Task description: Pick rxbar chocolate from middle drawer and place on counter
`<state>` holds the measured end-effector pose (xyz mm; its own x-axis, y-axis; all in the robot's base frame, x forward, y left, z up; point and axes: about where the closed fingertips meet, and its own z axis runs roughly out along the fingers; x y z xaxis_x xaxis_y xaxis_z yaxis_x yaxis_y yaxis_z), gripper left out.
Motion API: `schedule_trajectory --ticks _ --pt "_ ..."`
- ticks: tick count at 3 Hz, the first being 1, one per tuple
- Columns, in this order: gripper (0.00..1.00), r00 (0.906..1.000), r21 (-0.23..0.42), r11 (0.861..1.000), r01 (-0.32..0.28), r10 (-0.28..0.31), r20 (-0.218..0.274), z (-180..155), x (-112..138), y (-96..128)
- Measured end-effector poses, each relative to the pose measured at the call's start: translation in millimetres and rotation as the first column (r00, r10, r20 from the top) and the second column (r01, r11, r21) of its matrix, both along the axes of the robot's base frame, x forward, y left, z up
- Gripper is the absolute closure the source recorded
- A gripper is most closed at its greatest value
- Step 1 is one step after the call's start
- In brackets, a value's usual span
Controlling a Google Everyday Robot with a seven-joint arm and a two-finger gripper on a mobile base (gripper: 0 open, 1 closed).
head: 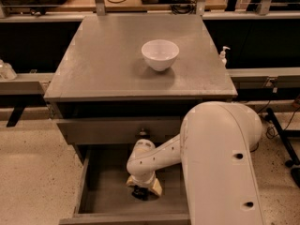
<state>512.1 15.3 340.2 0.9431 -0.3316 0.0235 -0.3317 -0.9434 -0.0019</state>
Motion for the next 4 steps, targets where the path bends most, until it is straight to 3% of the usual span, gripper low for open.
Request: schedule_trajectory --ticks 1,3,4 --pt "0.49 0.9997 -0.004 1.0 0.025 -0.025 -0.001 -4.5 -2.3 -2.4" --pt "0.96 0.9997 -0.004 1.0 0.025 -0.025 -0.001 7.2 -2.3 -2.4" --pt "1.0 0.9993 0.09 0.996 0.028 -0.03 0.021 12.9 -4.9 -0.7"
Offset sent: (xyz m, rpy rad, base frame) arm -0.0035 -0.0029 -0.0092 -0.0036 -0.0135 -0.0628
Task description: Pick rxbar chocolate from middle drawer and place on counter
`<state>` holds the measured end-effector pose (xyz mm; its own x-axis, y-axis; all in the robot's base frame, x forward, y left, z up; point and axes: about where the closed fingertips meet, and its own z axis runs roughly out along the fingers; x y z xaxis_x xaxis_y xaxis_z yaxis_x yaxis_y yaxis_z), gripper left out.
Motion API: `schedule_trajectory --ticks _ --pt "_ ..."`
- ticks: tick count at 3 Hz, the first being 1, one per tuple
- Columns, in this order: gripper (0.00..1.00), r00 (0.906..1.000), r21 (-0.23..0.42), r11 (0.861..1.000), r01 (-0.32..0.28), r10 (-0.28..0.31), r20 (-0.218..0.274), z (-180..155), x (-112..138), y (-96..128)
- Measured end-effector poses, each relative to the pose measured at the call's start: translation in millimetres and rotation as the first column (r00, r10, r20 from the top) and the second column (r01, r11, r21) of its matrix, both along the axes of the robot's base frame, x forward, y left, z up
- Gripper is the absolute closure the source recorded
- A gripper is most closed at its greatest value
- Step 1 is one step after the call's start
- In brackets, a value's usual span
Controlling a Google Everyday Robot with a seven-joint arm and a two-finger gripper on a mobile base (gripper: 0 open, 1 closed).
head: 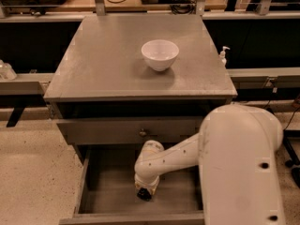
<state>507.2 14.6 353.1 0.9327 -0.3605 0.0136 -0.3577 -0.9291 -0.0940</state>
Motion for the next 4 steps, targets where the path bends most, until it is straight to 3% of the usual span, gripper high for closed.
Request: schedule_trajectory --ticks 1,3,4 --pt "1.0 0.9973 0.134 0.991 -0.003 -0.007 0.073 28.6 -2.5 2.5" --pt "1.0 0.9795 0.259 0.965 -0.04 -0.014 0.201 93.7 -8.6 -2.3" --pt "1.0 0.9707 0.334 0.941 -0.059 -0.024 0.239 119.1 -14.1 -0.8"
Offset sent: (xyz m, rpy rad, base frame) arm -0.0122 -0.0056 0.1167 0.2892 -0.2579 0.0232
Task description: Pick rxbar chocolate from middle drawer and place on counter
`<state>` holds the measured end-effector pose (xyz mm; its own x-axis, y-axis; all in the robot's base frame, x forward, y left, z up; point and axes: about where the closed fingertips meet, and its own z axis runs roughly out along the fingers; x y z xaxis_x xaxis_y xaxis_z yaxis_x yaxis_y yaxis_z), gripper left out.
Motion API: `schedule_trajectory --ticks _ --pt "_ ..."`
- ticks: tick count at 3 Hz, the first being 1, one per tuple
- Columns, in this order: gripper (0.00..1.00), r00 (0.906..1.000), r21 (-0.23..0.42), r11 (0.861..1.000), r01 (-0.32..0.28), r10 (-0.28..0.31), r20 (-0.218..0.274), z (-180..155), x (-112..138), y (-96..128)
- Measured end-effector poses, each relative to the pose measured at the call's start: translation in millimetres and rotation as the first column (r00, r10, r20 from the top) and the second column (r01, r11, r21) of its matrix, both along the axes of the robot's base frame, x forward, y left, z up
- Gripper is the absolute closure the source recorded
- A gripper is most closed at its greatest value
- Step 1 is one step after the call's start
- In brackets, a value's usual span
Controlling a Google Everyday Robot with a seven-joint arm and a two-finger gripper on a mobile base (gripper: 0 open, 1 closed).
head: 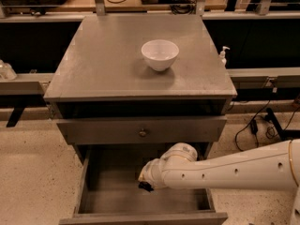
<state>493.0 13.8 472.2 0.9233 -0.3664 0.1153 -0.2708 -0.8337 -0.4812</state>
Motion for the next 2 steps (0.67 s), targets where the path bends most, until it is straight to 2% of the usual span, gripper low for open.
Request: schedule_trajectory --ticks 1,2 --pt "1.0 0.9998 0.019 1.0 0.021 -0.021 0.006 19.2 -0.7 0.1" --pt "1.0 0.9993 -0.09 0.996 0.021 -0.018 0.034 40.7 5.3 -6.3"
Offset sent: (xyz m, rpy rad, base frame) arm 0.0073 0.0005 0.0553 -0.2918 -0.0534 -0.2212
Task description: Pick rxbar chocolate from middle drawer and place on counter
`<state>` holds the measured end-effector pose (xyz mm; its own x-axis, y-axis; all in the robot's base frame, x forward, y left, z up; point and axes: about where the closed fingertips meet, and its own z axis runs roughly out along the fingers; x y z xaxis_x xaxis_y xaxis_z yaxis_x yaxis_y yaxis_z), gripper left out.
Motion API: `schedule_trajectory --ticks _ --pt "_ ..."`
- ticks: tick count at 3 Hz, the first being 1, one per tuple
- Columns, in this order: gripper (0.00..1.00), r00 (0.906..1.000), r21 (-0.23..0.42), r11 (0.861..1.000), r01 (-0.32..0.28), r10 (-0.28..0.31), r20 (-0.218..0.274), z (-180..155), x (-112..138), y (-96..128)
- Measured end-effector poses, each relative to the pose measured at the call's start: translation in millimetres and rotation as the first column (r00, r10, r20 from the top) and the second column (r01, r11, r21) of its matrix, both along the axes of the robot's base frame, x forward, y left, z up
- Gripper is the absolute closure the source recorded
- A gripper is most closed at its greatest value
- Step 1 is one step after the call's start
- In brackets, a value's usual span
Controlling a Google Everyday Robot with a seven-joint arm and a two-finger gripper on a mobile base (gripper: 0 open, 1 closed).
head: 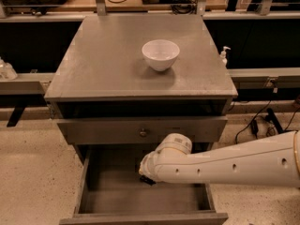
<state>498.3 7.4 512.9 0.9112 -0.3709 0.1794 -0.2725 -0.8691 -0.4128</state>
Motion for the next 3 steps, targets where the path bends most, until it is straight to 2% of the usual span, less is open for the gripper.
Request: schedule_trajectory --ticks 1,2,3 --pt "1.0 0.9992 -0.043 0.998 0.04 -0.04 -0.006 -1.2 1.2 -9.1" --pt "1.0 0.9992 -0.04 0.998 0.039 -0.039 -0.006 -1.3 1.0 -8.5" --pt "1.0 0.9999 -0.016 1.0 -0.008 0.008 -0.008 0.4 -2.5 0.4"
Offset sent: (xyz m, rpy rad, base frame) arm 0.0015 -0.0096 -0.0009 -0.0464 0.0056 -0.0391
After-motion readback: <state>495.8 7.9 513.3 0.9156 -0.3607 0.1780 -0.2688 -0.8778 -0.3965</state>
